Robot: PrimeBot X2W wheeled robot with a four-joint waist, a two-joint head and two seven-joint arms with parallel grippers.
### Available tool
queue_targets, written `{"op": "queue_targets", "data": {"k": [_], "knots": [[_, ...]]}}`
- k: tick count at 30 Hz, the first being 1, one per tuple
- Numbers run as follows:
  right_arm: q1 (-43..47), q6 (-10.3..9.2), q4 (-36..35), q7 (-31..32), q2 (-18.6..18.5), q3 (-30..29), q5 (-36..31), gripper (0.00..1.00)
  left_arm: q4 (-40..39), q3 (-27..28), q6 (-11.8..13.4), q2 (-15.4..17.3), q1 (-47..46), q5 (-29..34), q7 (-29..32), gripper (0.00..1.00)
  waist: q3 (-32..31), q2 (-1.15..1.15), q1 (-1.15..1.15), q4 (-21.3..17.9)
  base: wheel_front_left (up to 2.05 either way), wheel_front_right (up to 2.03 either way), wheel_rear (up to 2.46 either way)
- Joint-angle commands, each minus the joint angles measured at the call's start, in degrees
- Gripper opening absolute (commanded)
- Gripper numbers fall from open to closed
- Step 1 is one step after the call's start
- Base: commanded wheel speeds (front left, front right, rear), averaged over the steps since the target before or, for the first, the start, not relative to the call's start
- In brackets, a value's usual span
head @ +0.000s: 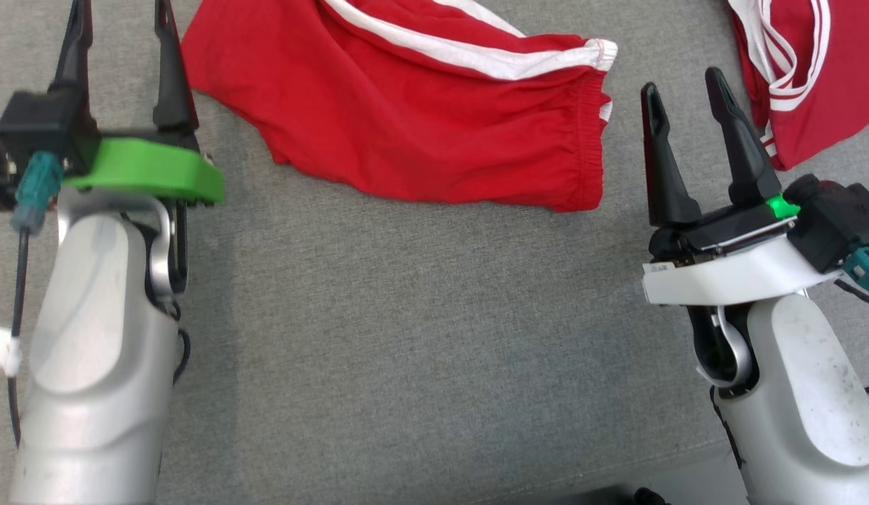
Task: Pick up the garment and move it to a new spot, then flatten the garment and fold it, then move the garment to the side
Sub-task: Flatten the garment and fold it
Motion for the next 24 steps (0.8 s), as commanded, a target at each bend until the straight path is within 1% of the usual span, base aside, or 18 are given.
{"op": "queue_targets", "data": {"k": [1,6,8,12,18,24], "knots": [[1.8,0.0,-0.5,-0.1,-0.6,-0.5,-0.5,1.0,-2.2,0.7,0.8,0.5,3.6,0.3,-0.1,1.0,-3.3,0.0,0.0,2.1,0.0,0.0,0.0],[5.9,0.0,-0.9,-0.1,-1.0,-1.8,-1.0,1.0,-11.4,2.7,4.0,0.4,15.2,1.1,-0.1,1.0,-6.9,0.0,0.0,2.9,0.0,0.0,0.0],[7.3,0.0,-1.2,-0.1,-1.1,-2.3,-1.1,1.0,-13.8,3.2,5.4,0.4,19.5,1.3,-0.1,1.0,-8.1,0.0,0.0,3.1,0.0,0.0,0.0],[9.4,0.0,-1.7,0.6,-1.3,-3.0,-1.2,1.0,-17.5,3.8,7.0,0.8,25.5,1.2,0.8,1.0,-10.0,0.0,0.0,3.3,0.0,0.0,0.0],[10.9,0.0,-2.6,2.2,-1.8,-3.7,-0.9,1.0,-21.5,3.8,8.5,0.8,30.2,0.8,2.6,1.0,-11.3,0.0,0.0,3.8,0.0,0.0,0.0],[11.4,0.0,-3.3,3.2,-1.9,-4.2,-0.6,1.0,-22.7,3.4,8.8,1.2,31.0,1.1,3.7,1.0,-11.3,0.0,0.0,4.0,0.0,0.0,0.0]]}}
